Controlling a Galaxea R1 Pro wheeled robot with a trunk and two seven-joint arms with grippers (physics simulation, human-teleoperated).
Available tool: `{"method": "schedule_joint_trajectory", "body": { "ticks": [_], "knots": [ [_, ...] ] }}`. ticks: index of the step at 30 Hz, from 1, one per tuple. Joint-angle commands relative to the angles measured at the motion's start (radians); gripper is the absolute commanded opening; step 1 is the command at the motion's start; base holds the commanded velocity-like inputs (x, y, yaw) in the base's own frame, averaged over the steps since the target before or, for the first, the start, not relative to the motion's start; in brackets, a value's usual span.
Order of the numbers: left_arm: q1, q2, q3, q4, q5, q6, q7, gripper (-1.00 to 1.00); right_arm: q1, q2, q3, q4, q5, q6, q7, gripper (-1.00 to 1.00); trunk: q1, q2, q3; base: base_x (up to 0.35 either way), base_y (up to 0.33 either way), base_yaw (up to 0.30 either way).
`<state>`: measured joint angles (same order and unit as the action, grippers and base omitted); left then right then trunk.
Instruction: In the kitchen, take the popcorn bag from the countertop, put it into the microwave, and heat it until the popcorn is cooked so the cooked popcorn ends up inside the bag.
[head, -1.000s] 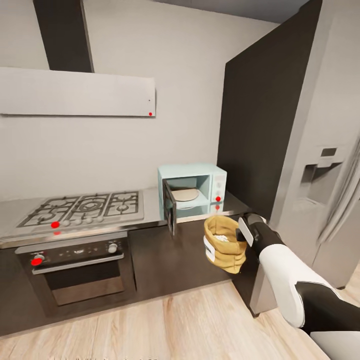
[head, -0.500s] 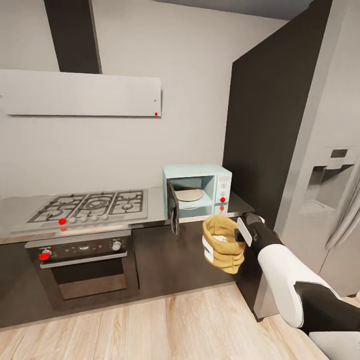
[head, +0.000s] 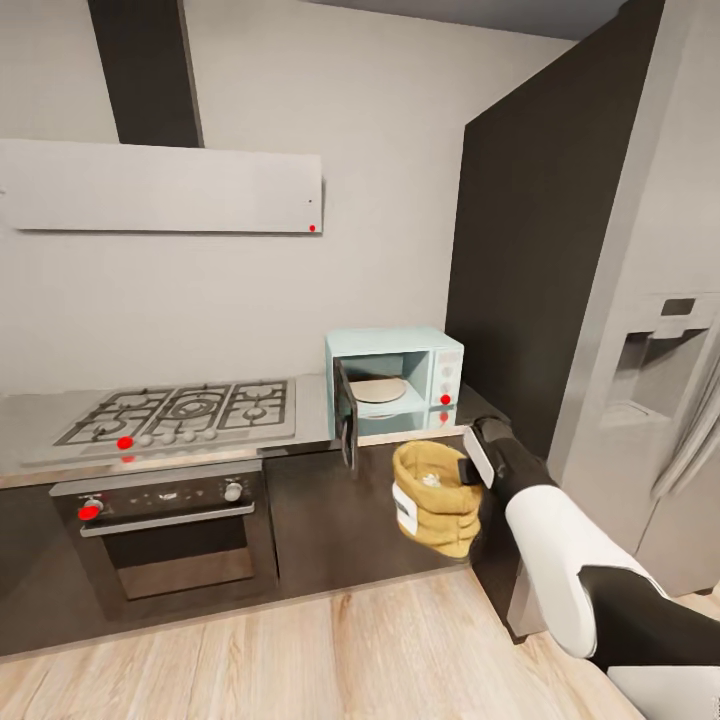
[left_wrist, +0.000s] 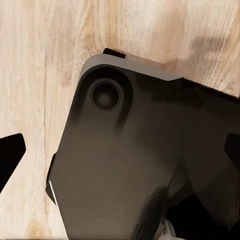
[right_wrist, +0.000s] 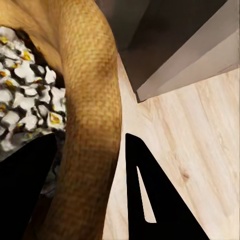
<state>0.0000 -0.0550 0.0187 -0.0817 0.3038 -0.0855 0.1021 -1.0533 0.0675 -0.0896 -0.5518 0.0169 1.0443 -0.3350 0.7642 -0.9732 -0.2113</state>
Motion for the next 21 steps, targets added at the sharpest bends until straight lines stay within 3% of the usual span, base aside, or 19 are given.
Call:
{"method": "schedule_joint_trajectory", "body": {
  "ticks": [1,4,11,21],
  "knots": [
    [0.0,0.0,0.001,-0.001,0.006,-0.002,0.002,1.0,-0.001,0.008,-0.006,-0.013,0.002,0.003,-0.003,-1.0,0.0,-0.001,-0.001,0.0,0.0,0.0],
    [0.0,0.0,0.001,0.0,0.009,-0.002,0.002,1.0,-0.001,0.026,-0.006,-0.024,0.004,0.003,-0.004,-1.0,0.0,-0.001,-0.001,0.0,0.0,0.0],
    [0.0,0.0,0.001,-0.001,0.009,-0.002,0.002,1.0,-0.006,0.027,-0.007,-0.025,-0.005,0.003,-0.003,-1.0,0.0,-0.001,-0.001,0.0,0.0,0.0],
    [0.0,0.0,0.001,-0.001,0.009,-0.002,0.002,1.0,-0.108,0.026,-0.007,-0.014,-0.006,0.003,-0.004,-1.0,0.0,-0.001,-0.001,0.0,0.0,0.0]
  ]
}}
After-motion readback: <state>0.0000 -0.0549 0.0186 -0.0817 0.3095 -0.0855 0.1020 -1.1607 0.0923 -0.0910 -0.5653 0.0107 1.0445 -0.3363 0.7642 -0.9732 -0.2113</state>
